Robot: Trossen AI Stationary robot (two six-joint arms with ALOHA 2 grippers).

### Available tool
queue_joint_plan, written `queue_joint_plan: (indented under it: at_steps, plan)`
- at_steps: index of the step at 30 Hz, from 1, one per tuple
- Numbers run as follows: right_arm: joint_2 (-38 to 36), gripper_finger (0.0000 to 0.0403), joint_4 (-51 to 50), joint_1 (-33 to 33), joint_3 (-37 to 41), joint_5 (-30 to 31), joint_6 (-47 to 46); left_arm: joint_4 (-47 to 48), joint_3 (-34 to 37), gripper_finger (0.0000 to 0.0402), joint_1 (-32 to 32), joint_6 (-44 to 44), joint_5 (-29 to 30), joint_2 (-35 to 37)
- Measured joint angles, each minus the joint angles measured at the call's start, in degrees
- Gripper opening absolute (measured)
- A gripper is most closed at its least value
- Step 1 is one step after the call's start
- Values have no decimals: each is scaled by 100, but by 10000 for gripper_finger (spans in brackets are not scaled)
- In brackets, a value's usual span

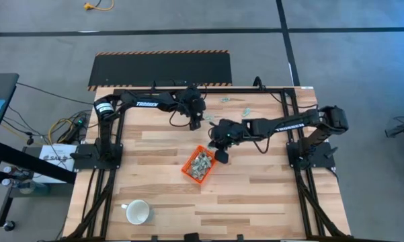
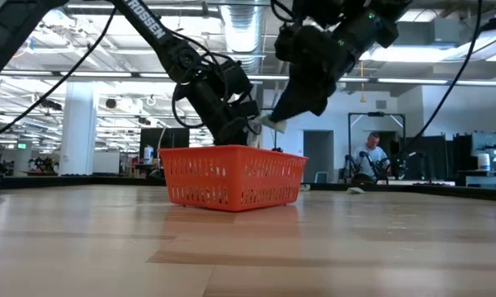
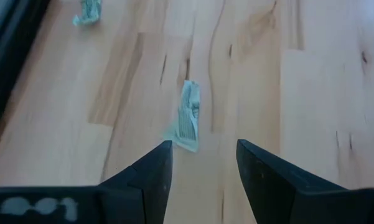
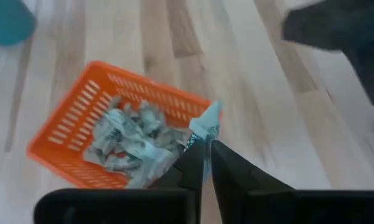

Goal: Pick and place Stevia / Truvia into bins
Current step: Put the stevia packet into the orange bin

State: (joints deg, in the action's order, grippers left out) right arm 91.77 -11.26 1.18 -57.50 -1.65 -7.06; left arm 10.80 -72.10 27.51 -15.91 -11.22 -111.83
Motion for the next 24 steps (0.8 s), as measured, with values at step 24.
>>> queue_joint_plan:
  at_steps: [24]
  plan:
    - [-36,123,-1193,299,75,618,37,742,-781,169,-79,-621,401,-553]
